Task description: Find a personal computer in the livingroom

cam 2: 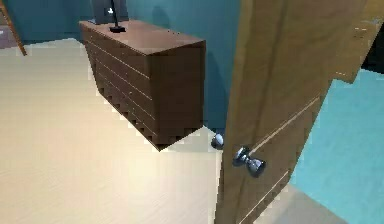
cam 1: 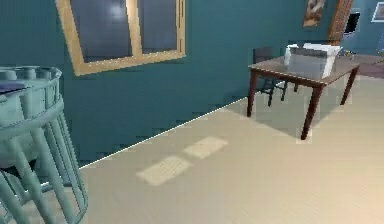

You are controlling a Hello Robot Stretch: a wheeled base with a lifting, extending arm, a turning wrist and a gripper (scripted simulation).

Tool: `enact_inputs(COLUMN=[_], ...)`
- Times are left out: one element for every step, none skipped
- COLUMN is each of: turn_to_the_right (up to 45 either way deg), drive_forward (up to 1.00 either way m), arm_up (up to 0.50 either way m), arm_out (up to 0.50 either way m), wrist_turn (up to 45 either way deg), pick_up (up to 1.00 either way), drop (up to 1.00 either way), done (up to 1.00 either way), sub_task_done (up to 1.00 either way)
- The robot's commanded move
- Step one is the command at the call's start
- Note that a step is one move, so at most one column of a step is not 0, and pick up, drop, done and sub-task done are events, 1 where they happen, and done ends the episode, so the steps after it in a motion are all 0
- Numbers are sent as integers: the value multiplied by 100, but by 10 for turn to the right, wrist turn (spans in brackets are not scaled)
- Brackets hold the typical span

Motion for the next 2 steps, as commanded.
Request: enact_inputs(turn_to_the_right=[420,0], drive_forward=[0,10], arm_up=[0,0], arm_out=[0,0], wrist_turn=[0,0], pick_up=[0,0], drop=[0,0], done=[0,0], sub_task_done=[0,0])
